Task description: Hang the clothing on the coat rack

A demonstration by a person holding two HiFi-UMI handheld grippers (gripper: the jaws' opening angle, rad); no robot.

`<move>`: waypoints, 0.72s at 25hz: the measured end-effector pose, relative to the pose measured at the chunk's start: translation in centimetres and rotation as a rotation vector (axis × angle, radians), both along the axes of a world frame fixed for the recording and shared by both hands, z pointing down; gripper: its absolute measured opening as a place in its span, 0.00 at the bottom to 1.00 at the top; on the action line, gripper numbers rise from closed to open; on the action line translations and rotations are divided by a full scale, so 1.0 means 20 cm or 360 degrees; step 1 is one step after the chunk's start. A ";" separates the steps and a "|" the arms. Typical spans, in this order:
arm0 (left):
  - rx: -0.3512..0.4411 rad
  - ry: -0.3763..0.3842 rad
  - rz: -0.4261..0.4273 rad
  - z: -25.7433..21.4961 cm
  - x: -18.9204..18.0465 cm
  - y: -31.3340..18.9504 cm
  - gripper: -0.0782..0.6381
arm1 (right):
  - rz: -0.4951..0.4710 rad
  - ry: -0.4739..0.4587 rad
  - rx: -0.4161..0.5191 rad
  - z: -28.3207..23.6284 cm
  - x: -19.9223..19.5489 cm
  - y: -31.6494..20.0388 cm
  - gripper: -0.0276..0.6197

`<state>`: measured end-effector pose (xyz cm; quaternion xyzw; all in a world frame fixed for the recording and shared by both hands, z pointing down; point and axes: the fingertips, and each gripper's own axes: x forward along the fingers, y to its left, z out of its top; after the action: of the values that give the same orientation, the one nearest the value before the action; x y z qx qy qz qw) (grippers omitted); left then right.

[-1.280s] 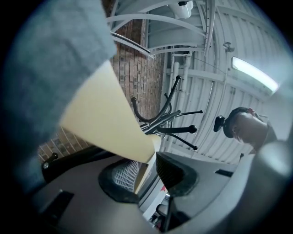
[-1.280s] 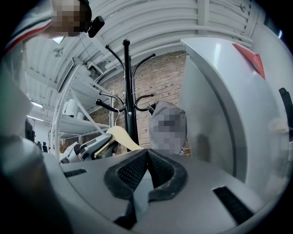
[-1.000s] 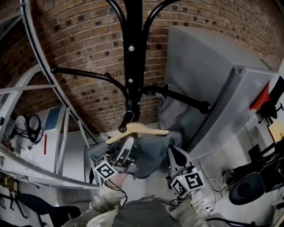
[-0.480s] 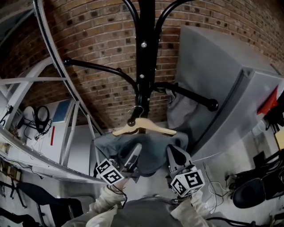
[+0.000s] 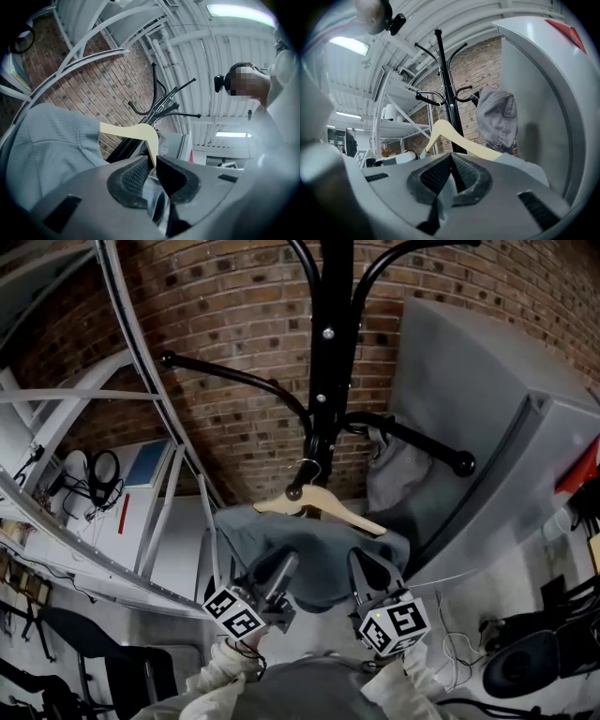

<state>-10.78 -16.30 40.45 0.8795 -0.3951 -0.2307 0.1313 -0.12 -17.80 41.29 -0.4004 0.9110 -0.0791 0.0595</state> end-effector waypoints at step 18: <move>0.0029 -0.0530 -0.0474 -0.01 -0.07 0.04 0.12 | -0.0072 0.0043 0.0022 0.00 -0.04 0.04 0.08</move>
<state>-12.13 -15.50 40.31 0.8385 -0.5347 -0.1027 0.0208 -1.02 -16.97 41.36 -0.3802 0.9211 -0.0687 0.0482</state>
